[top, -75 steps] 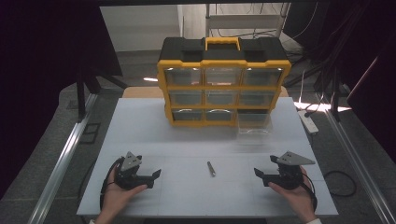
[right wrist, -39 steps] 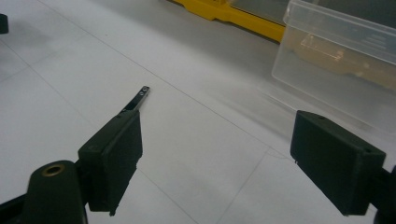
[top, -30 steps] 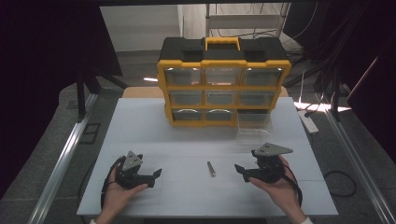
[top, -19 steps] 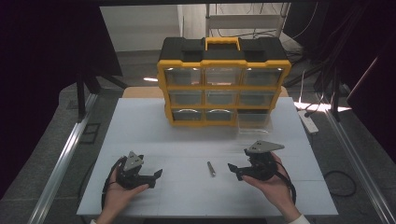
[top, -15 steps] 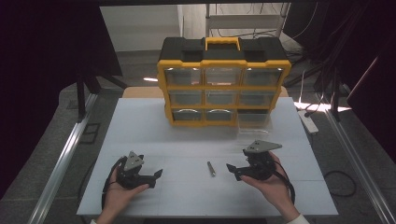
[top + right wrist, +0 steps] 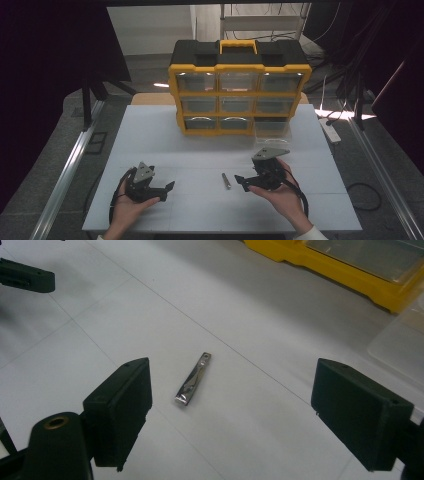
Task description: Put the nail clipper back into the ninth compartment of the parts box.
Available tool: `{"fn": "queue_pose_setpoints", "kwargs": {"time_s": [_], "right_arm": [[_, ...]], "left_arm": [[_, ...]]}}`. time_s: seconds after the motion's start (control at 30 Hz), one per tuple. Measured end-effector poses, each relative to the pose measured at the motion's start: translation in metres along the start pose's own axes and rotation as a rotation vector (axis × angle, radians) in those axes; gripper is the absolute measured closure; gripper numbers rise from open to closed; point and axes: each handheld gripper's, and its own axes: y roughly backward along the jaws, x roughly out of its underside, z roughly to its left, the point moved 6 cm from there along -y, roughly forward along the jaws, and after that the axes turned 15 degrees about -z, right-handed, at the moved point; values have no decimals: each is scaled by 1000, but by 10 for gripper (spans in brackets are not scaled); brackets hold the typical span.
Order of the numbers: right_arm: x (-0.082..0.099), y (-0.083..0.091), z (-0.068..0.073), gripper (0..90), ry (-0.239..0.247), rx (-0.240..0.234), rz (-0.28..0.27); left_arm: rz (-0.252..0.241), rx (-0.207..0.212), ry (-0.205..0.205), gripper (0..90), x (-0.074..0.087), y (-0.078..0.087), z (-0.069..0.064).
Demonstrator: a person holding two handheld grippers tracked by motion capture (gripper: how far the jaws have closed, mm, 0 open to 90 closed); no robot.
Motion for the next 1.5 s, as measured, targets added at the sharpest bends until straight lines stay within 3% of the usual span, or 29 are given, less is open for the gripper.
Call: {"fn": "queue_pose_setpoints", "kwargs": {"time_s": [0.37, 0.43, 0.97, 1.27, 1.5], "right_arm": [[-2, -17, 8, 169, -8, -4, 43], [-3, -22, 9, 170, -8, 20, 53], [-11, -35, 14, 155, -37, 36, 59], [-12, -43, 22, 158, 1, 49, 90], [-9, -49, 22, 160, -17, 57, 115]], "left_arm": [[0, 3, 0, 85, 1, 0, -1], [3, 3, -4, 85, 1, 0, 0], [-5, -8, -9, 83, 1, 0, 1], [1, -7, -12, 83, 2, 0, 1], [-2, -6, -14, 83, 1, 1, 1]]}}
